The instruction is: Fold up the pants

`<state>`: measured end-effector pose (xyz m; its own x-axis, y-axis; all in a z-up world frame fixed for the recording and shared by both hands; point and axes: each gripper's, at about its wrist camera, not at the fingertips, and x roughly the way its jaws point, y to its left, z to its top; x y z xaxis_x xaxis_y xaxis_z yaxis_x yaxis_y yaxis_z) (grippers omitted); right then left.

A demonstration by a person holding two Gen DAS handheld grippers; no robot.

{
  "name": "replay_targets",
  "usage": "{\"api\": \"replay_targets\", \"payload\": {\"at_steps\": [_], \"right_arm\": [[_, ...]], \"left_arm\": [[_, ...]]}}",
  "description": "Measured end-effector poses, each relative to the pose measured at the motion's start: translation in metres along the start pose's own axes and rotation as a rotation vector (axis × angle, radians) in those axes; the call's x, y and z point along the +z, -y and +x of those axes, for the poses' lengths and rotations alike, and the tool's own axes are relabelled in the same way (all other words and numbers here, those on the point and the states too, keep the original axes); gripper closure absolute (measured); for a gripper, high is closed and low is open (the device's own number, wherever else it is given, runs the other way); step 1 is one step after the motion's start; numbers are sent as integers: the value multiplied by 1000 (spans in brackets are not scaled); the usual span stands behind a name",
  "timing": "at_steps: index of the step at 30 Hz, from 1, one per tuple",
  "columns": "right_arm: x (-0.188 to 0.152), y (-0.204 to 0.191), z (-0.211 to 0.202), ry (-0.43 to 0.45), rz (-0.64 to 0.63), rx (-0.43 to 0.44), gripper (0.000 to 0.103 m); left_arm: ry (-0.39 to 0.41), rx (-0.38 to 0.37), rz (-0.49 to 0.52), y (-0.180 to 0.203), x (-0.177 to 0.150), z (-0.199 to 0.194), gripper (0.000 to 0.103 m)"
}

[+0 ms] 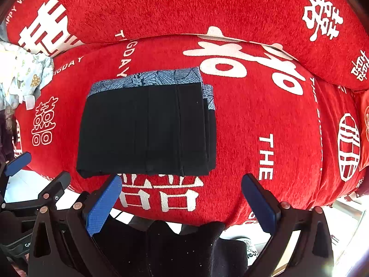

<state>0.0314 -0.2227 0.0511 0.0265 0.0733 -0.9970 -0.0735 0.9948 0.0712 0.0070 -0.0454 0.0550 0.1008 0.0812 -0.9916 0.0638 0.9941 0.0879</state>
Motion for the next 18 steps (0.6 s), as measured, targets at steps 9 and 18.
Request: {"api": "replay_targets", "payload": {"at_steps": [9,18], "right_arm": [[1,-2,0,-2,-4,-3,0],[3,-4,2,-7,-8,-7,0]], "left_arm": [[-2,-6,-12,-1,-1,2,6],[-6,-9,-12,-3,0,5,6]]}}
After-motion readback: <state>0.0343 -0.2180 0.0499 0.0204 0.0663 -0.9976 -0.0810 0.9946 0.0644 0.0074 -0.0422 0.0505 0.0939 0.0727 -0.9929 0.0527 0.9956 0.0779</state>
